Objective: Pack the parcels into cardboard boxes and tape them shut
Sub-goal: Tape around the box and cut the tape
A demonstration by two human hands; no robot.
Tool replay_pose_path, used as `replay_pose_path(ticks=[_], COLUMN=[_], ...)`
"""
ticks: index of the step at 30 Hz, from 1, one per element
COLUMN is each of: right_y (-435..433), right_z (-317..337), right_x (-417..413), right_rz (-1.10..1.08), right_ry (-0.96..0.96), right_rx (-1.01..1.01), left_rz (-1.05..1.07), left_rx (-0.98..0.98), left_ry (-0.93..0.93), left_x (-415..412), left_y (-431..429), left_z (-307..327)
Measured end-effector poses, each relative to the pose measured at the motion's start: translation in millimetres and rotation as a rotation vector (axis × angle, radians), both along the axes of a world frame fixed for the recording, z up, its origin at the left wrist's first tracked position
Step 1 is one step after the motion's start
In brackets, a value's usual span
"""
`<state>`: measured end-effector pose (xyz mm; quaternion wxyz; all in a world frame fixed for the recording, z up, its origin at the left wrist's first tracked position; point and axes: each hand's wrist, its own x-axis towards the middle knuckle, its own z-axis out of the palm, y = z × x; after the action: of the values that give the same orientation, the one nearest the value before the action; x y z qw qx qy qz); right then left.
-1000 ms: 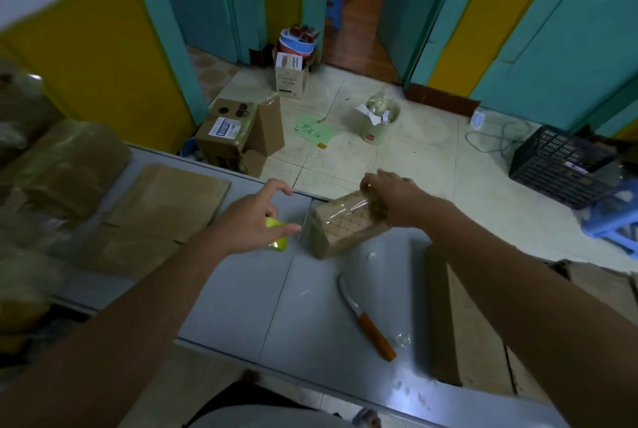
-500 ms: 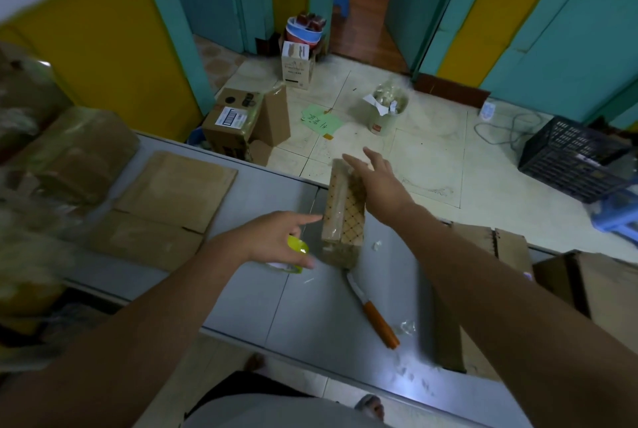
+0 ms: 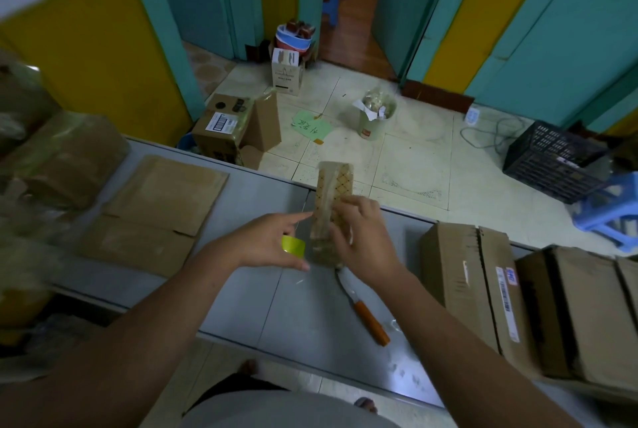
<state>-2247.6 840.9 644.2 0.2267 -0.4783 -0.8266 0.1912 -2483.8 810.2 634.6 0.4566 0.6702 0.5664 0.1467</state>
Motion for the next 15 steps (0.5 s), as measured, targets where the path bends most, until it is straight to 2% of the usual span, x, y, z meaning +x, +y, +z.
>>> replay_pose_path(ticks=[3, 7, 10, 15], right_y=[-11, -4, 0, -4], right_z=[-4, -15, -28, -37], right_x=[-11, 9, 28, 34], right_rz=[0.135, 0.011, 0.002, -0.119], right_ry=[-0.114, -0.223, -0.035, 0.246], right_rx=[-0.026, -0.213, -0.317, -0.303], left_rz=[-0.004, 0.026, 0.049, 0.1], left_rx=[0.008, 0.014, 0.01, 0.104], left_ry=[-0.035, -0.013, -0.013, -0.073], left_x=[3, 1, -2, -5], left_y=[3, 4, 2, 2], left_z=[1, -1, 0, 20])
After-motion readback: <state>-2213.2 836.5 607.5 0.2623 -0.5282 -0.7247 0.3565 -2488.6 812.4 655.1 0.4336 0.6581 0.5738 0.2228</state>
